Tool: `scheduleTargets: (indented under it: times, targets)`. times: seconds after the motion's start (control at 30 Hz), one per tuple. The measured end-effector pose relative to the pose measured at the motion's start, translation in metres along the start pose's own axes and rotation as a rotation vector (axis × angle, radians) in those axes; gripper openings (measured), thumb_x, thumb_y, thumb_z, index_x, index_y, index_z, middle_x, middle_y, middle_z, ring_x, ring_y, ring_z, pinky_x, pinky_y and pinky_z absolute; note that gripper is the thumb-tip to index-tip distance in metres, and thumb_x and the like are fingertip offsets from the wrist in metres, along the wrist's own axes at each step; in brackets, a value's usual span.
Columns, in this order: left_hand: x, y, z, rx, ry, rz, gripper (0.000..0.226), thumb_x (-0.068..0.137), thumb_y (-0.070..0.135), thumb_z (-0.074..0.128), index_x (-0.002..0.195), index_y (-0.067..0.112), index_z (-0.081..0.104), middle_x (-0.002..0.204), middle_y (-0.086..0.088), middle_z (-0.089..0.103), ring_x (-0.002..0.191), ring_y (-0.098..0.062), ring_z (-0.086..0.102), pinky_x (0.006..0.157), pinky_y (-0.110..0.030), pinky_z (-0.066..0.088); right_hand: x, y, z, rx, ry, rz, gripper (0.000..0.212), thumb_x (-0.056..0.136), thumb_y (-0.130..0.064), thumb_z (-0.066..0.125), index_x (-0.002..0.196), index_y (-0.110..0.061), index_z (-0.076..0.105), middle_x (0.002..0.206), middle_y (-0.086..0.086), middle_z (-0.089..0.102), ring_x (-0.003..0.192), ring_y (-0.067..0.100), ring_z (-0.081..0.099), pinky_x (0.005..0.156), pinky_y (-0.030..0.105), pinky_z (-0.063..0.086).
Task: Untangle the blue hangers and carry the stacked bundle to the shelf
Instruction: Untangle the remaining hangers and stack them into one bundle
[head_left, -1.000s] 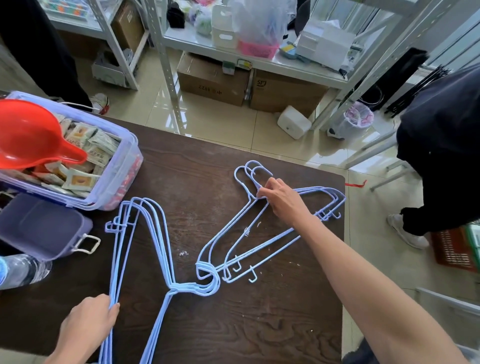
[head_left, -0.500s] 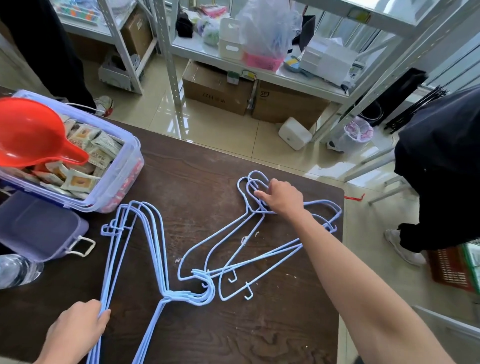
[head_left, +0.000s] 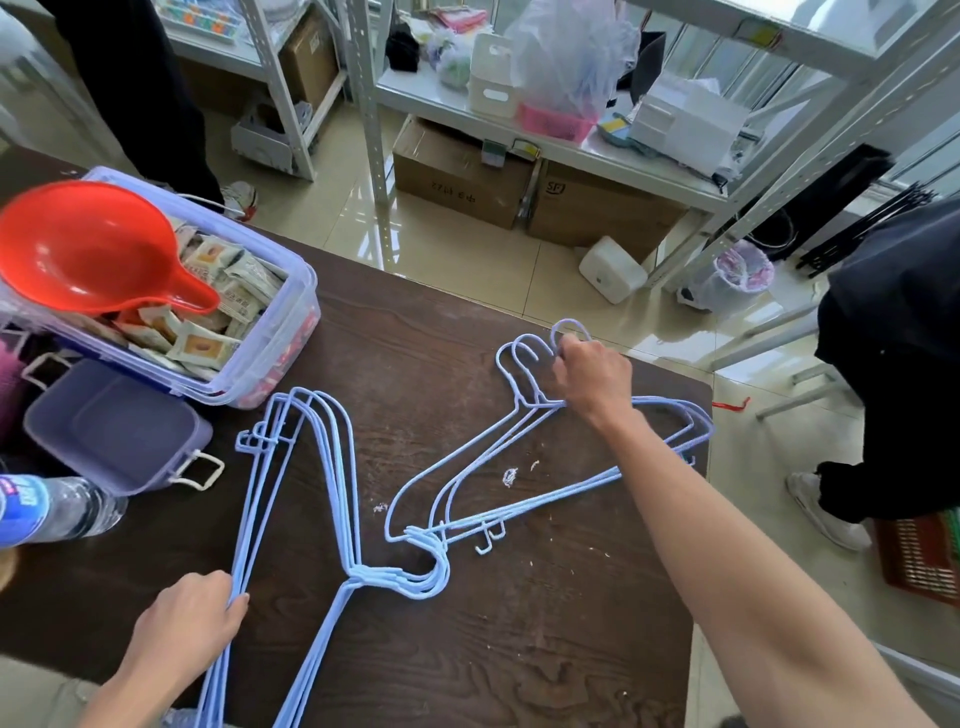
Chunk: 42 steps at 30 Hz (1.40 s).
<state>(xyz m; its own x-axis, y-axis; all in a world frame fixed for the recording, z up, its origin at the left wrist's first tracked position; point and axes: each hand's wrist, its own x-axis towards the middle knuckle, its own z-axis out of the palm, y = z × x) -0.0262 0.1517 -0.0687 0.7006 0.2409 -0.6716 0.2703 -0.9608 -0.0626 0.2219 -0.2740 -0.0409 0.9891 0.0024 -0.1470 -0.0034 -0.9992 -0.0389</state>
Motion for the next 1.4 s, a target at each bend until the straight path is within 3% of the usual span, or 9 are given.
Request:
scheduleTargets:
  times: [0.1,0.23,0.4,0.53,0.77,0.87,1.0,1.17,1.4]
  targets:
    - [0.0,-0.002,0.0,-0.016,0.006,0.011,0.035,0.099,0.046,0.051,0.074,0.022,0.044,0.073,0.005,0.043,0.088,-0.024,0.067,0.067,-0.03,0.041,-0.005,0.012,-0.024,0.02,0.063,-0.027,0.01,0.102,-0.022,0.054,0.098,-0.014,0.058,0.077,0.016,0.07,0.07,0.038,0.069,0.061,0.041,0.049]
    - [0.001,-0.004,-0.001,-0.052,-0.019,0.019,0.033,0.099,0.045,0.052,0.076,0.022,0.046,0.077,0.004,0.049,0.093,-0.024,0.068,0.069,-0.031,0.043,-0.008,0.026,-0.064,-0.032,0.078,-0.077,0.011,0.105,-0.024,0.052,0.104,-0.014,0.059,0.082,0.019,0.071,0.074,0.042,0.067,0.06,0.038,0.038]
    - [0.002,-0.008,0.002,-0.087,-0.015,0.026,0.029,0.099,0.044,0.053,0.082,0.021,0.049,0.085,0.0,0.054,0.098,-0.026,0.068,0.071,-0.031,0.044,-0.019,0.041,-0.113,-0.049,0.138,-0.054,0.009,0.1,-0.025,0.053,0.1,-0.016,0.056,0.082,0.021,0.068,0.076,0.043,0.067,0.061,0.04,0.041]
    - [0.0,-0.01,0.001,-0.094,-0.012,0.034,0.028,0.098,0.044,0.052,0.093,0.017,0.058,0.106,-0.006,0.067,0.103,-0.029,0.068,0.077,-0.033,0.048,-0.042,0.065,-0.13,-0.064,0.058,0.017,0.008,0.101,-0.027,0.049,0.098,-0.019,0.049,0.085,0.021,0.068,0.079,0.043,0.067,0.064,0.043,0.044]
    - [-0.002,-0.012,-0.002,-0.122,-0.01,0.05,0.026,0.097,0.04,0.053,0.082,0.019,0.05,0.099,-0.004,0.066,0.098,-0.028,0.067,0.07,-0.032,0.043,-0.105,0.105,-0.123,0.046,-0.111,0.232,0.013,0.105,-0.023,0.044,0.093,-0.019,0.04,0.08,0.014,0.062,0.07,0.035,0.053,0.064,0.043,0.042]
    - [-0.001,-0.012,-0.001,-0.115,0.0,0.063,0.026,0.096,0.039,0.054,0.083,0.017,0.053,0.1,-0.006,0.068,0.098,-0.03,0.068,0.069,-0.032,0.043,-0.134,0.124,-0.115,0.182,-0.003,0.32,0.019,0.1,-0.02,0.052,0.085,-0.022,0.04,0.074,0.016,0.065,0.071,0.042,0.062,0.069,0.049,0.053]
    - [0.001,-0.014,0.001,-0.118,-0.002,0.059,0.026,0.095,0.038,0.055,0.091,0.013,0.062,0.098,-0.009,0.068,0.096,-0.033,0.068,0.071,-0.034,0.046,-0.161,0.128,-0.121,0.179,0.148,0.334,0.015,0.1,-0.012,0.059,0.091,-0.012,0.046,0.076,0.022,0.063,0.072,0.047,0.062,0.066,0.051,0.05]
    - [0.006,-0.017,0.003,-0.134,-0.001,0.056,0.027,0.092,0.037,0.057,0.076,0.016,0.054,0.076,-0.003,0.061,0.068,-0.027,0.067,0.068,-0.035,0.051,-0.183,0.127,-0.131,0.146,0.203,0.323,0.017,0.103,-0.017,0.058,0.093,-0.014,0.045,0.073,0.018,0.06,0.069,0.047,0.062,0.06,0.046,0.045]
    - [0.005,-0.014,-0.007,-0.117,-0.053,0.033,0.025,0.093,0.035,0.054,0.077,0.016,0.057,0.073,0.0,0.065,0.04,-0.011,0.065,0.063,-0.029,0.058,-0.228,0.095,-0.151,0.054,0.541,0.203,0.018,0.101,-0.02,0.053,0.092,-0.005,0.051,0.064,0.017,0.056,0.05,0.045,0.057,0.053,0.04,0.039]
